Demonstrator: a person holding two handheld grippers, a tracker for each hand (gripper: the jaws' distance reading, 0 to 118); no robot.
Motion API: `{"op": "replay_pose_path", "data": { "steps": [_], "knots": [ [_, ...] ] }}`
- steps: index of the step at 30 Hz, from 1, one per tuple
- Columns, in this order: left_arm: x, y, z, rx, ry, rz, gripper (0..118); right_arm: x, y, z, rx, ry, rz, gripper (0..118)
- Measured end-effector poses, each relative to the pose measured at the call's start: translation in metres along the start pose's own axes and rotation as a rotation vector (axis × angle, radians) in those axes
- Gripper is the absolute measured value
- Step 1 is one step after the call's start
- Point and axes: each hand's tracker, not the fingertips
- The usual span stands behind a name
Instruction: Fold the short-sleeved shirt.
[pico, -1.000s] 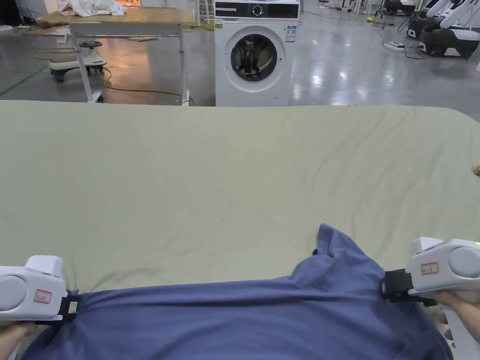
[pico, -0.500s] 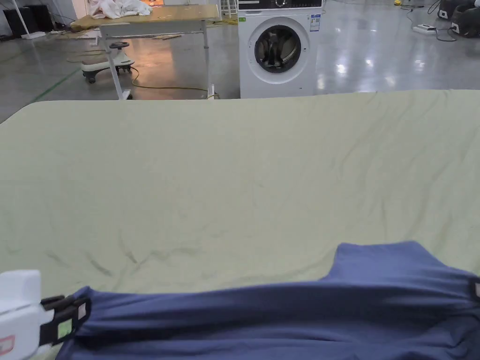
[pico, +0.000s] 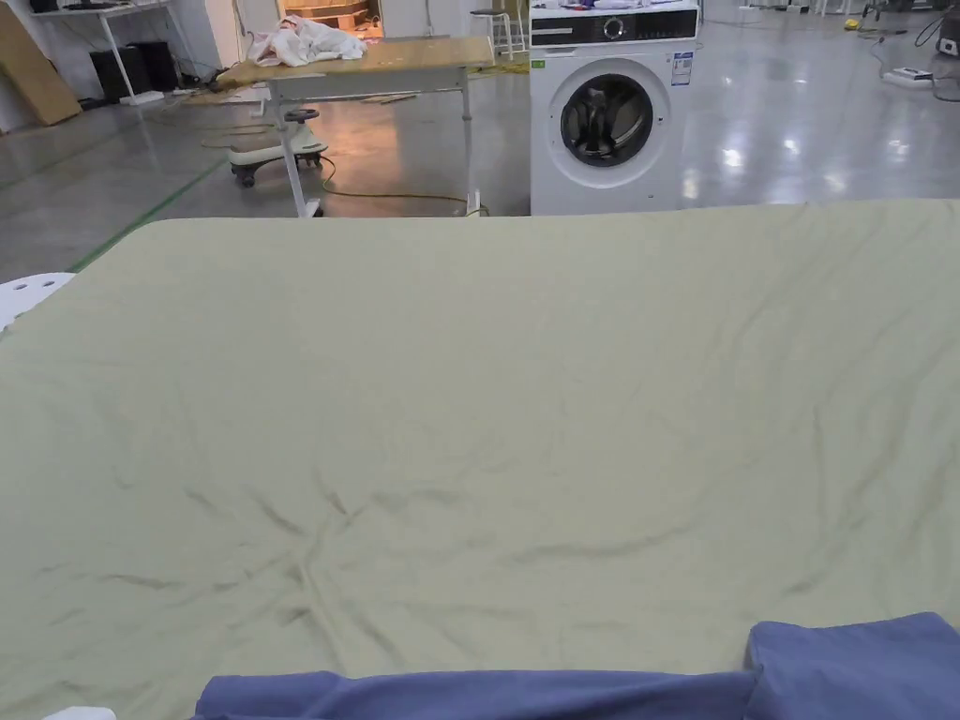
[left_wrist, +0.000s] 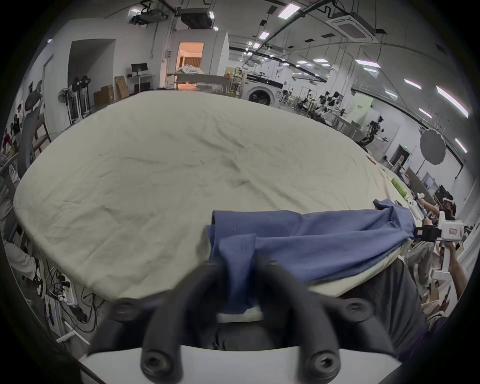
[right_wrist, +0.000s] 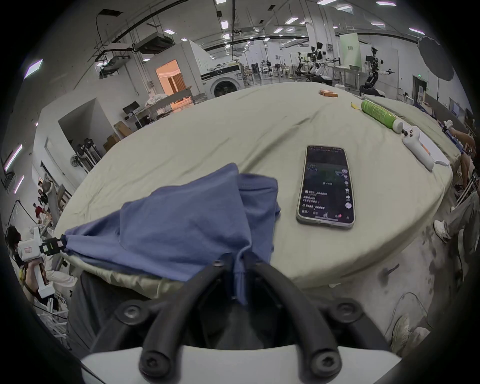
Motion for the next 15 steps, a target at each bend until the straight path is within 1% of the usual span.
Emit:
{"op": "replay_pose_path", "data": {
  "steps": [1, 2, 5, 7, 10, 11, 12, 13, 14, 15],
  "knots": [
    [0.004, -0.002, 0.004, 0.021, 0.019, -0.006, 70, -0.003, 0.0, 0.002, 0.006, -0.022, 0.028, 55],
    [0.005, -0.002, 0.01, 0.058, 0.027, -0.008, 82, -0.007, 0.001, 0.005, 0.03, -0.04, 0.054, 69],
    [0.018, -0.001, 0.047, 0.216, 0.017, -0.023, 82, -0.021, 0.01, 0.023, 0.131, -0.048, 0.104, 69],
    [0.031, 0.0, 0.069, 0.307, 0.035, -0.048, 82, -0.037, 0.015, 0.038, 0.214, -0.014, 0.123, 69],
    [0.06, -0.001, 0.093, 0.37, 0.082, -0.072, 81, -0.063, 0.021, 0.052, 0.321, 0.037, 0.14, 69],
    [0.067, -0.002, 0.098, 0.38, 0.073, -0.071, 78, -0.073, 0.022, 0.056, 0.348, 0.055, 0.153, 66],
    [0.072, -0.005, 0.103, 0.411, 0.059, -0.079, 71, -0.081, 0.024, 0.057, 0.362, 0.067, 0.164, 56],
    [0.078, -0.008, 0.108, 0.44, 0.043, -0.085, 57, -0.091, 0.027, 0.058, 0.372, 0.072, 0.172, 39],
    [0.082, -0.008, 0.111, 0.449, 0.02, -0.086, 45, -0.1, 0.029, 0.059, 0.377, 0.079, 0.186, 26],
    [0.086, -0.007, 0.114, 0.45, 0.025, -0.086, 40, -0.109, 0.03, 0.06, 0.392, 0.1, 0.209, 20]
  ]
}}
